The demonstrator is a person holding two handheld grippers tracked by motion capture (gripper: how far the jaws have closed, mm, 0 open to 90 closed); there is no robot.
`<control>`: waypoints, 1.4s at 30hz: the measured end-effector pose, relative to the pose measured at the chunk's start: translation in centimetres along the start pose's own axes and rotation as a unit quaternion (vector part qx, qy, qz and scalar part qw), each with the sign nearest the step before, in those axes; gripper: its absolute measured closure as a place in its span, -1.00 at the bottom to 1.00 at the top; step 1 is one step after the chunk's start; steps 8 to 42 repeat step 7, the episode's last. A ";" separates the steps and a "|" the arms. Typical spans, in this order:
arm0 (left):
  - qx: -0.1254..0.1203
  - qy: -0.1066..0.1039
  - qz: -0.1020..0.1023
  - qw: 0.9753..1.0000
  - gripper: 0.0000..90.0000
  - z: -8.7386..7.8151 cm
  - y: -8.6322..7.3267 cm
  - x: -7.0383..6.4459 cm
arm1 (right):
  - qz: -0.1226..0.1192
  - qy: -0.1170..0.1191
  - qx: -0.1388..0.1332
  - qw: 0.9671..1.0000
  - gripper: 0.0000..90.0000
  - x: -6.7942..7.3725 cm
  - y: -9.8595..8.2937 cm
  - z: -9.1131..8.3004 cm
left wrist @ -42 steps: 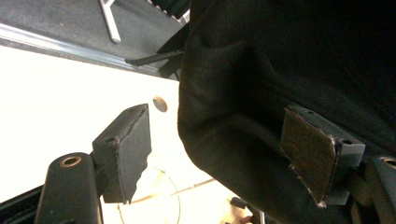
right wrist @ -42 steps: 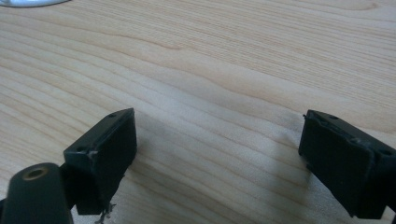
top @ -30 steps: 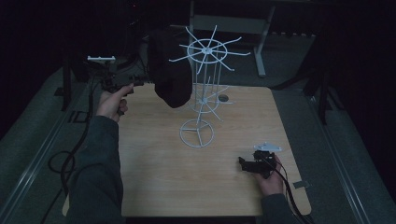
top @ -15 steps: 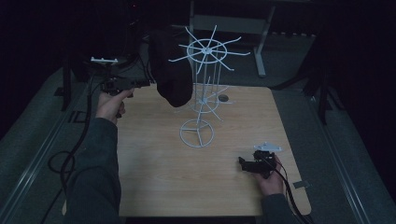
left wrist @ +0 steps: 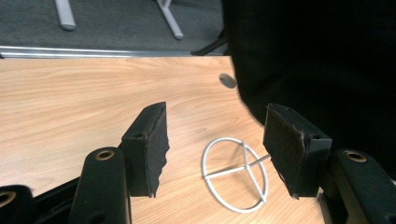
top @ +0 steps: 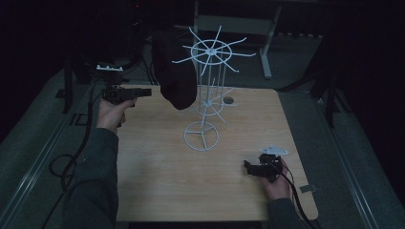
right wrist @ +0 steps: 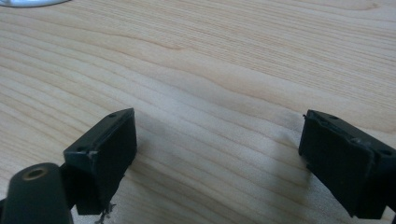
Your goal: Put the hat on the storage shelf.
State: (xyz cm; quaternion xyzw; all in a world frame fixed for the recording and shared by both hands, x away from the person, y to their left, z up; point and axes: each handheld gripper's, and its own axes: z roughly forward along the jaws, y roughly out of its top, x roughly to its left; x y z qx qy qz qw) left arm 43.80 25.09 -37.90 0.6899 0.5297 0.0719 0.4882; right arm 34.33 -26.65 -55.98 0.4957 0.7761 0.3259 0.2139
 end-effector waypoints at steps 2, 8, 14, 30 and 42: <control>0.004 0.005 0.008 1.000 -0.05 0.0 -0.6 -0.1 | 0.000 0.000 0.000 1.000 -0.76 0.0 0.0 0.0; 0.012 0.020 0.020 1.000 -0.05 0.1 -1.5 -0.2 | 0.000 0.000 0.000 1.000 -0.75 0.0 0.0 0.0; 0.012 0.020 0.020 1.000 -0.05 0.1 -1.5 -0.2 | 0.000 0.000 0.000 1.000 -0.75 0.0 0.0 0.0; 0.012 0.020 0.020 1.000 -0.05 0.1 -1.5 -0.2 | 0.000 0.000 0.000 1.000 -0.75 0.0 0.0 0.0; 0.012 0.020 0.020 1.000 -0.05 0.1 -1.5 -0.2 | 0.000 0.000 0.000 1.000 -0.75 0.0 0.0 0.0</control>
